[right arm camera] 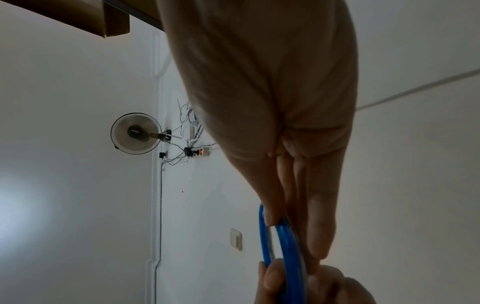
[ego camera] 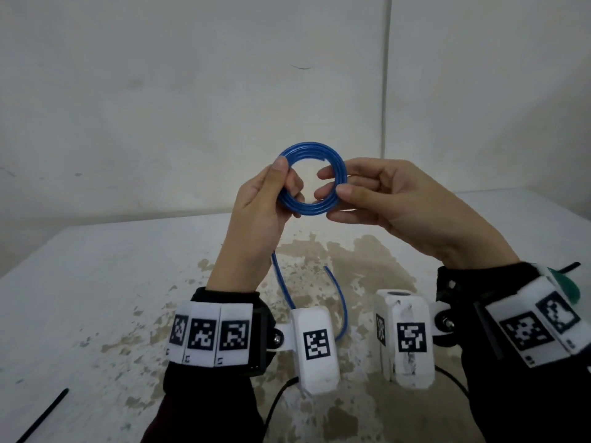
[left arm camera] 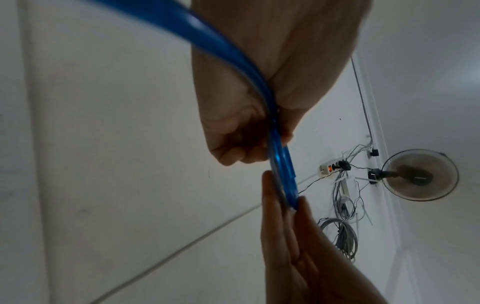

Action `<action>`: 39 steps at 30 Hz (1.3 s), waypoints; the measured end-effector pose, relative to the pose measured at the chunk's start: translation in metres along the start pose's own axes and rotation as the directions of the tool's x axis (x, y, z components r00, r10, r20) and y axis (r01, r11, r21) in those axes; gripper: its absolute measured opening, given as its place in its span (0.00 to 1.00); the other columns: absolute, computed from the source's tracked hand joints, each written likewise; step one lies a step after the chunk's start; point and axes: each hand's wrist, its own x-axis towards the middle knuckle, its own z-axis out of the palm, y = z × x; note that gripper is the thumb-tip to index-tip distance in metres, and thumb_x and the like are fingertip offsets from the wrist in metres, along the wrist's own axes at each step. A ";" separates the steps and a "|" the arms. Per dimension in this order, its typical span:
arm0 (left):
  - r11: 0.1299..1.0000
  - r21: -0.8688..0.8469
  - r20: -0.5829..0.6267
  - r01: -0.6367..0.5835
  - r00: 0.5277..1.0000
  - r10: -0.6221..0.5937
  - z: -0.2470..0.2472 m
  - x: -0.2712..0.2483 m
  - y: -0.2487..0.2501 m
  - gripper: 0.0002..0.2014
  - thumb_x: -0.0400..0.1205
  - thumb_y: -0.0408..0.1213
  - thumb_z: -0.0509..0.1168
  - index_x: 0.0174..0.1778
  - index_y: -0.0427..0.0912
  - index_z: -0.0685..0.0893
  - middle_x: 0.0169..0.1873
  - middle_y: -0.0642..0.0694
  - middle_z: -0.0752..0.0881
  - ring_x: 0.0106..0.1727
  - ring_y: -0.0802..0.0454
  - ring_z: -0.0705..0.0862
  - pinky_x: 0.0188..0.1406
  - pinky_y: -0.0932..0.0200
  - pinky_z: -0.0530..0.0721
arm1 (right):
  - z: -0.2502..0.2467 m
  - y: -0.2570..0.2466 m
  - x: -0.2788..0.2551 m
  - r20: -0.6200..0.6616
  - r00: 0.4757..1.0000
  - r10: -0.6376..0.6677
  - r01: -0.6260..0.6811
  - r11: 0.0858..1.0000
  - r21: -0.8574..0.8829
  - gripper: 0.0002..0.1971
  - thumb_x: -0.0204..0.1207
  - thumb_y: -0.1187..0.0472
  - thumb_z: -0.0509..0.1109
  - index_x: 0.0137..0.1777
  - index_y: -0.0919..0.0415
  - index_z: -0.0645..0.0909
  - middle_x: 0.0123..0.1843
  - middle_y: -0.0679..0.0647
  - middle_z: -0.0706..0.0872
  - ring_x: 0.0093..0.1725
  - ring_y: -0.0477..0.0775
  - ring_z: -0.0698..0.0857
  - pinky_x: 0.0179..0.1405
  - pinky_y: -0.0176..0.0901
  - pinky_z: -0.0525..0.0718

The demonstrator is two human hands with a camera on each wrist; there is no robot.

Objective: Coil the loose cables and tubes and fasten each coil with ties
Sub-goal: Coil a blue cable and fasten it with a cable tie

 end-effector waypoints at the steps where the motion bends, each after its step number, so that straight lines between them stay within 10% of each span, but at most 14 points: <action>1: 1.000 -0.019 -0.004 0.009 1.000 -0.009 0.001 0.000 0.001 0.19 0.89 0.38 0.50 0.32 0.42 0.73 0.27 0.55 0.73 0.32 0.56 0.68 0.40 0.57 0.68 | 0.000 0.000 0.000 -0.004 1.000 -0.009 0.009 1.000 -0.004 0.10 0.79 0.68 0.64 0.58 0.61 0.83 0.48 0.55 0.92 0.51 0.50 0.90 0.48 0.36 0.87; 10: 0.993 -0.109 0.049 0.048 0.998 -0.043 0.002 -0.003 0.006 0.20 0.89 0.40 0.50 0.30 0.42 0.72 0.27 0.52 0.71 0.32 0.54 0.67 0.40 0.59 0.69 | -0.003 0.001 -0.001 0.061 0.998 -0.017 0.015 0.999 0.043 0.11 0.79 0.67 0.63 0.58 0.62 0.82 0.50 0.56 0.92 0.52 0.50 0.90 0.50 0.36 0.86; 21: 0.856 0.510 0.368 -0.086 0.921 -0.127 -0.005 -0.012 0.018 0.22 0.85 0.46 0.53 0.39 0.28 0.76 0.27 0.50 0.70 0.33 0.52 0.70 0.39 0.57 0.70 | 0.008 -0.001 0.002 0.119 0.976 0.181 -0.189 0.980 0.062 0.22 0.84 0.49 0.53 0.40 0.65 0.79 0.24 0.51 0.68 0.25 0.50 0.73 0.41 0.44 0.82; 39: 0.997 0.047 0.117 0.054 0.991 -0.059 0.006 -0.008 0.014 0.21 0.87 0.43 0.51 0.36 0.37 0.82 0.30 0.48 0.78 0.32 0.55 0.74 0.38 0.59 0.74 | 0.018 -0.006 0.008 0.069 0.988 0.138 -0.155 0.895 0.418 0.20 0.86 0.57 0.50 0.40 0.65 0.78 0.25 0.47 0.64 0.23 0.44 0.63 0.34 0.38 0.76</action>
